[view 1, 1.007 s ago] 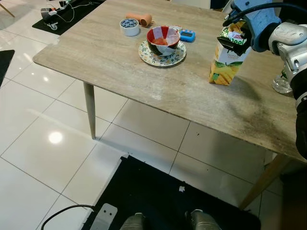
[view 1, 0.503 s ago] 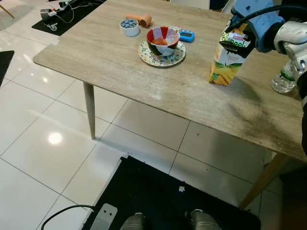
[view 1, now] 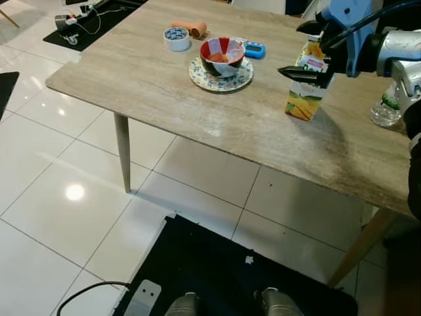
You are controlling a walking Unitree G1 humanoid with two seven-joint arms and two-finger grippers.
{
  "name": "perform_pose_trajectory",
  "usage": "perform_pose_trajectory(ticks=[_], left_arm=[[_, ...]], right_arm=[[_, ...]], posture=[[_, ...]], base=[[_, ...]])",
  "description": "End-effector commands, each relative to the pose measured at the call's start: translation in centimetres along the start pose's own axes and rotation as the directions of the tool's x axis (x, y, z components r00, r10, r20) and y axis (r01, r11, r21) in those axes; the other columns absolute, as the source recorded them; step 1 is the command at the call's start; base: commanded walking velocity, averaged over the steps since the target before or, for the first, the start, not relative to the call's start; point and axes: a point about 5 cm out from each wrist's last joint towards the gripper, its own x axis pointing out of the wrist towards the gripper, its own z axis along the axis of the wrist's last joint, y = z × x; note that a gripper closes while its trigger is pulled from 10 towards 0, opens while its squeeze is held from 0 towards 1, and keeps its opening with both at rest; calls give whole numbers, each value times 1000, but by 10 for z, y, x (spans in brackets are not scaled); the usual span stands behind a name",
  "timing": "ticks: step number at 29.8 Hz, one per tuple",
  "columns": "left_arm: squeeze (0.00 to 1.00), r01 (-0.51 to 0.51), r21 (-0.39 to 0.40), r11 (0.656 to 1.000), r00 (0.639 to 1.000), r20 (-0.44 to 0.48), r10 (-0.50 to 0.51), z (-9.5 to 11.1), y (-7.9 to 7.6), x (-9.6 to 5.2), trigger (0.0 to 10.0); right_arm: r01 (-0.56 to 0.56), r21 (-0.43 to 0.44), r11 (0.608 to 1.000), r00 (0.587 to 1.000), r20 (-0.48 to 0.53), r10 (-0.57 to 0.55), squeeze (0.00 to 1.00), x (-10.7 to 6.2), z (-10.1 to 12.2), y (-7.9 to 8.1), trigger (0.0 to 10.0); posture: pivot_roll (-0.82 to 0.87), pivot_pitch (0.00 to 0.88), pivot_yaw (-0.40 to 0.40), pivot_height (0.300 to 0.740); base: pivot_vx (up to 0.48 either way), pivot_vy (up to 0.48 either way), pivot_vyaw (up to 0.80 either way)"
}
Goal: Restocking fridge
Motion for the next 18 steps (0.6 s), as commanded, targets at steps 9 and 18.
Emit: perform_pose_trajectory(ticks=[9, 18], left_arm=[[0, 75, 13, 997, 997, -22, -75, -5, -26, 3, 10000], [0, 73, 15, 997, 997, -24, -72, -6, -25, 2, 10000]], right_arm=[[33, -42, 999, 999, -26, -34, 0, -1, -6, 2, 10000], [405, 91, 910, 905, 104, -413, 0, -12, 8, -26, 10000]], posture=[[-38, 114, -16, 740], [-29, 116, -14, 740]], base=[[0, 0, 0], [0, 0, 0]])
